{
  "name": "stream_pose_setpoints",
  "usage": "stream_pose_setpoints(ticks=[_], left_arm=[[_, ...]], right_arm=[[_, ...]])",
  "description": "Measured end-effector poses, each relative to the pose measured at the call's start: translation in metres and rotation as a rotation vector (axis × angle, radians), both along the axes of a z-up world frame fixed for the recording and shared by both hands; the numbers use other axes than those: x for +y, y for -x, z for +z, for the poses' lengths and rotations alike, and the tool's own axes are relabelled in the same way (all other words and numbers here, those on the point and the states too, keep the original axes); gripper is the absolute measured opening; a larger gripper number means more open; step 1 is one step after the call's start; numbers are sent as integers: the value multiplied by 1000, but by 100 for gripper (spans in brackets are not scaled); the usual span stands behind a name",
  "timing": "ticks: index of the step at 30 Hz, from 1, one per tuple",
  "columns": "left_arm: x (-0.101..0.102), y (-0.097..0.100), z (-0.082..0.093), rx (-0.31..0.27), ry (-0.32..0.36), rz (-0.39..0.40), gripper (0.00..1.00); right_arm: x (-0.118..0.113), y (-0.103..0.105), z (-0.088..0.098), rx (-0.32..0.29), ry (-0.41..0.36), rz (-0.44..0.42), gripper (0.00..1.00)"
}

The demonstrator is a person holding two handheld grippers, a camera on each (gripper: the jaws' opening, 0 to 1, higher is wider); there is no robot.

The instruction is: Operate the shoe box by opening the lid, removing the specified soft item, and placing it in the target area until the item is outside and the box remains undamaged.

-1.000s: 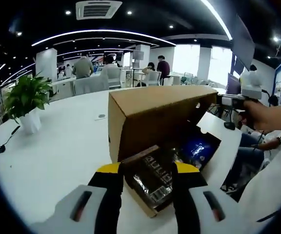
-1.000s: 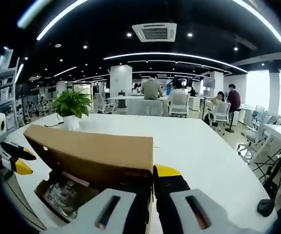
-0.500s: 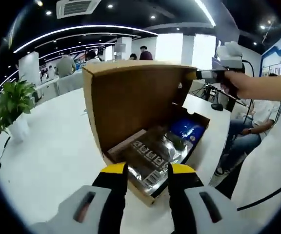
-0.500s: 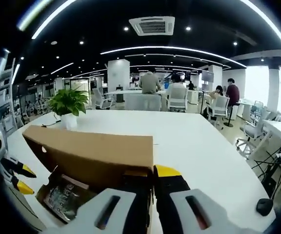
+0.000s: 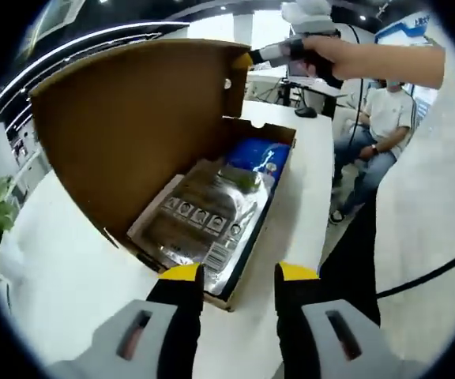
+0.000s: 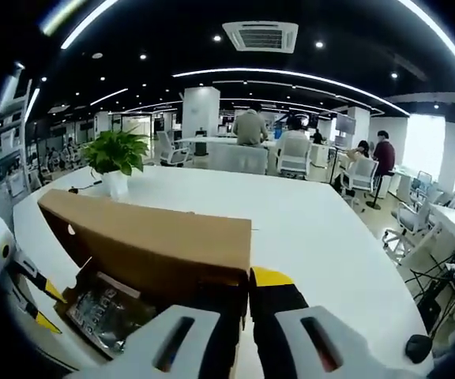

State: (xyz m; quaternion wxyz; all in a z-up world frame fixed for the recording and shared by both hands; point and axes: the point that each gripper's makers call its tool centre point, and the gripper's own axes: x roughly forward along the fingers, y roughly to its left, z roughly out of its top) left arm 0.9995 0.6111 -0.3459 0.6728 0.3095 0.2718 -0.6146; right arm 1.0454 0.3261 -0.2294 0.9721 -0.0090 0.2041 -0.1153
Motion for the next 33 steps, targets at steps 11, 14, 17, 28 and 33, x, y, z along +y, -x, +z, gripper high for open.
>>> stream_pose_setpoints(ticks=[11,14,17,28,33], left_arm=[[-1,1,-18,-106,-101,-159,24],[-4,-3,-25,-112,-128,-163,16],[-5,-5,-25,-69,-131,-139,14],[-6,6,-28,-25,-100,-277,2],[-6,5,-29,17,-101,-299,1]], right_arm=[[-2,-6,-1,2,2,12,0],[-4,-9,0,-6,-28,9,0],[-4,-12,-1,-16,-23,26,0],[-5,-17,3,-13,-41,47,0],[-3,-13,3,1,-46,32,0]])
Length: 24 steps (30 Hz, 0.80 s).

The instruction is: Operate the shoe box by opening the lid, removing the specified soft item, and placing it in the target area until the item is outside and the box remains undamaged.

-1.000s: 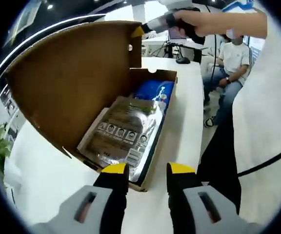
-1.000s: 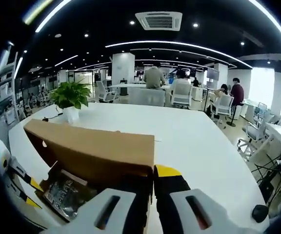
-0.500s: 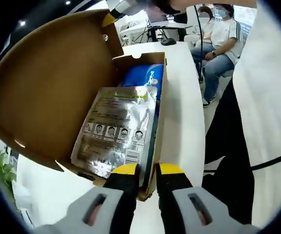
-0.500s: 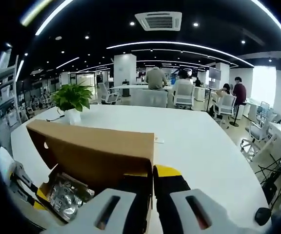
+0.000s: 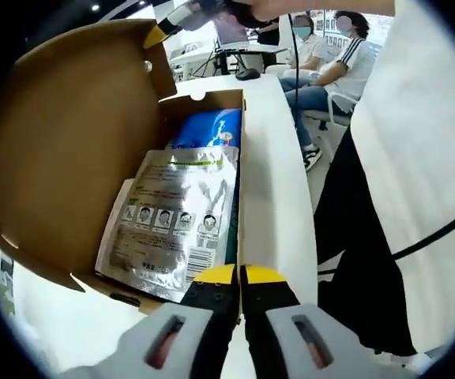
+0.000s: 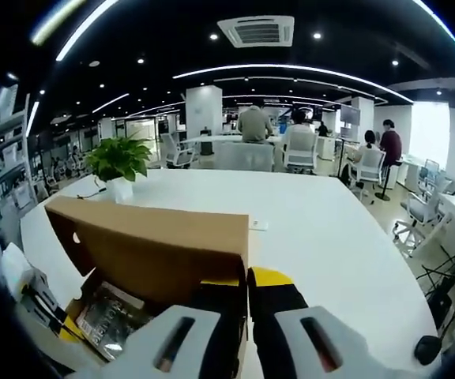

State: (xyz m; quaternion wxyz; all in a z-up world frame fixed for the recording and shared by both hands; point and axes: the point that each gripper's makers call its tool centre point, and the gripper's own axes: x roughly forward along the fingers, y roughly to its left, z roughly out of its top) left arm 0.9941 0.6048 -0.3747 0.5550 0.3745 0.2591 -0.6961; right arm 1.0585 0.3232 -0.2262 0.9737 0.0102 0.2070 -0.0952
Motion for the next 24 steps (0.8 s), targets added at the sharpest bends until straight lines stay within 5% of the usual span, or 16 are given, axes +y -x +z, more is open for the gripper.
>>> stream_pose_setpoints(ticks=[5,18,24], left_arm=[[-1,2,-1,8,-3,19,1],[2,4,-4,-18,13,-78,1],[2,11,-4,-31,9,-43,1]], right_arm=[[-2,2,-3,-8,-18,-10,0],[-3,23,-3,16,-22,-96,0],[-5,8,-2,4,11,-60,0]])
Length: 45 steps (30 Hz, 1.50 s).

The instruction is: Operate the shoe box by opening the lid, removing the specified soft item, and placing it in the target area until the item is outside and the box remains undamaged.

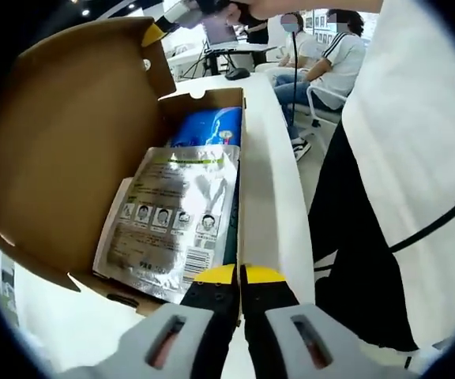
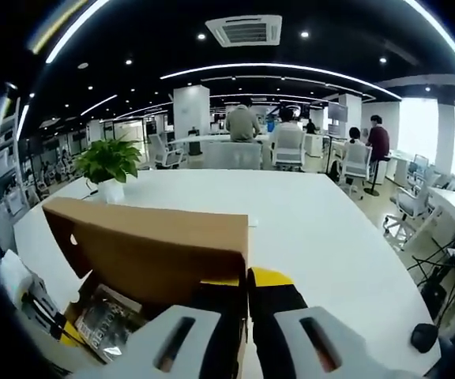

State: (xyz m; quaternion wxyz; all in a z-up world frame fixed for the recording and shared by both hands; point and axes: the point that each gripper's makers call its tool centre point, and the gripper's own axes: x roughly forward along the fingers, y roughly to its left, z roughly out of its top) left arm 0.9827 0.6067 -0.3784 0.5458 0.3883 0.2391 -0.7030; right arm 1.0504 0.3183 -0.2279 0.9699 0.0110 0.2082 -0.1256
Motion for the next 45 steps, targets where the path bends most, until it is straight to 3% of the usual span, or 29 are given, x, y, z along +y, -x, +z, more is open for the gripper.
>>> stream_pose_setpoints(ticks=[16,21,30,41,45], left_arm=[[0,-2,0,-20,30,38,2],[-1,-2,0,-22,34,36,2],[-1,-2,-1,-20,32,34,2],[-2,-3,-1,-26,26,57,3],[-2,-3,-2,-27,27,58,3]], right_arm=[[-7,-27,-3,25,33,28,0],[-9,-35,-6,19,17,28,0],[-15,-52,-12,66,10,56,0],[-16,-56,-16,74,-40,38,0],[-17,-63,-20,95,-17,45,0]])
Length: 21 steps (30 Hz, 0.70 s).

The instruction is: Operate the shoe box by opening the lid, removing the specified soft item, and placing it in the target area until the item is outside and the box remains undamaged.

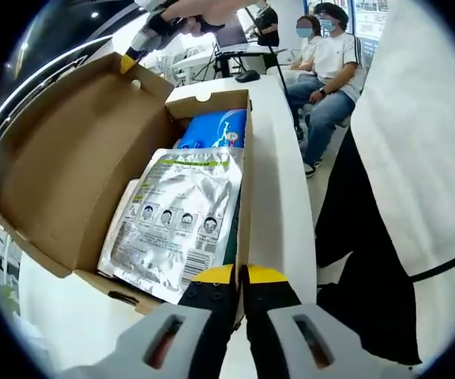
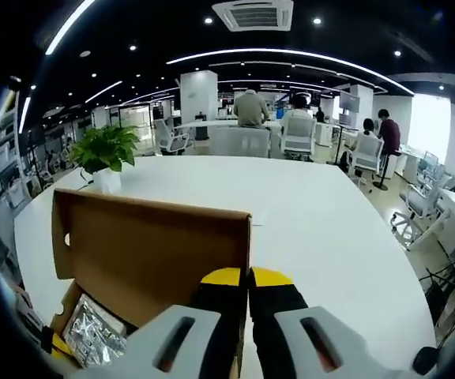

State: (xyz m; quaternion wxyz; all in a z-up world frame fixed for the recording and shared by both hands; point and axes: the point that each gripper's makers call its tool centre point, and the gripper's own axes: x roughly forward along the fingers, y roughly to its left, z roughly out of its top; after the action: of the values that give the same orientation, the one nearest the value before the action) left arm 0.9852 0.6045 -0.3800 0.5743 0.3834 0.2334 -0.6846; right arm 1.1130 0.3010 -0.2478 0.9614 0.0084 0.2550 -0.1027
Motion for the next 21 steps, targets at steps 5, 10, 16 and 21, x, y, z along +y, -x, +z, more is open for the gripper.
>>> stream_pose_setpoints(ticks=[5,10,16,21], left_arm=[[0,0,0,2,0,2,3],[0,-1,-1,-4,-9,23,3],[0,-1,0,-6,-4,24,3],[0,-1,0,-7,-3,25,3]], right_arm=[[-3,-6,-3,19,0,7,0],[-4,-7,-4,36,-59,-33,0],[-5,-13,-11,48,-35,-15,0],[-6,-16,-13,78,-19,-1,0]])
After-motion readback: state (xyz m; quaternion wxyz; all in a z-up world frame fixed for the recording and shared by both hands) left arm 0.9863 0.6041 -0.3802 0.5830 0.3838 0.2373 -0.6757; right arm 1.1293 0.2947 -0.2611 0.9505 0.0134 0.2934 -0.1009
